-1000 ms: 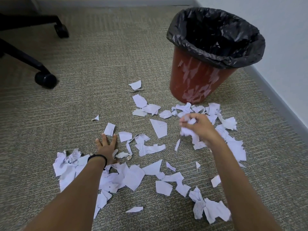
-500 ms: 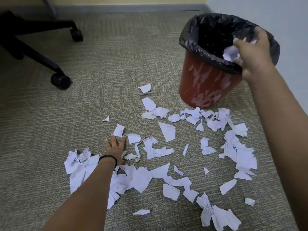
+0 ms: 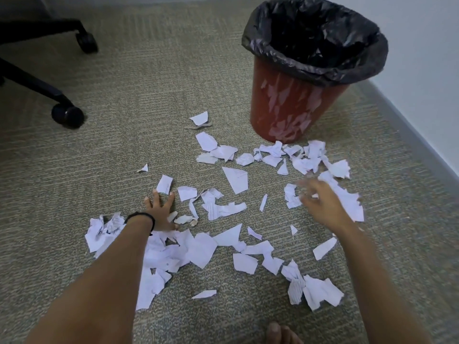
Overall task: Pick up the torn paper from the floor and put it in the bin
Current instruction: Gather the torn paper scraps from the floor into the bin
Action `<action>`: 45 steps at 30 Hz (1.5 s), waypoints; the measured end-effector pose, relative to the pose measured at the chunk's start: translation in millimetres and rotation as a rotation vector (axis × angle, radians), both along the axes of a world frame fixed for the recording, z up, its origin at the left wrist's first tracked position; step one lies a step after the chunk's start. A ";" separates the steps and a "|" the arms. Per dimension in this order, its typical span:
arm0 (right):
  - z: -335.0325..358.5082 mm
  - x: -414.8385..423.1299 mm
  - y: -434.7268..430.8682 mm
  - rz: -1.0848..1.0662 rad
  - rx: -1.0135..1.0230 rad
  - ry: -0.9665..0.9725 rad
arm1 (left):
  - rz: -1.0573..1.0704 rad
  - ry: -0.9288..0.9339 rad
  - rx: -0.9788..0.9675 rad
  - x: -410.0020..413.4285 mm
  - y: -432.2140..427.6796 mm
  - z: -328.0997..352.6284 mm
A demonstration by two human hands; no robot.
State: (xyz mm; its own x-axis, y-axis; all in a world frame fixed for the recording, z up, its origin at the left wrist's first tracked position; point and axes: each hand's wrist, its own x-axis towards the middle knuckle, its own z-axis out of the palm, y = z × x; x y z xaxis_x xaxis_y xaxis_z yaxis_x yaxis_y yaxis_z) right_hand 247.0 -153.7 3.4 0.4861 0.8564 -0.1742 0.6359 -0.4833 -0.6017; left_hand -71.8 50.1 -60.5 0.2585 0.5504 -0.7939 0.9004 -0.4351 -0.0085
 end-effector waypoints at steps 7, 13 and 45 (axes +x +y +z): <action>-67.6 -10.5 -102.5 -0.371 -0.790 0.092 | -0.240 0.062 0.118 9.1 -1.2 18.5; -71.3 -57.3 -114.3 -0.408 -0.750 0.099 | -0.922 -0.818 0.443 4.7 -78.9 -5.3; -62.7 -51.6 -113.6 -0.090 -0.514 0.315 | -1.206 -0.471 0.254 92.9 -172.5 -23.5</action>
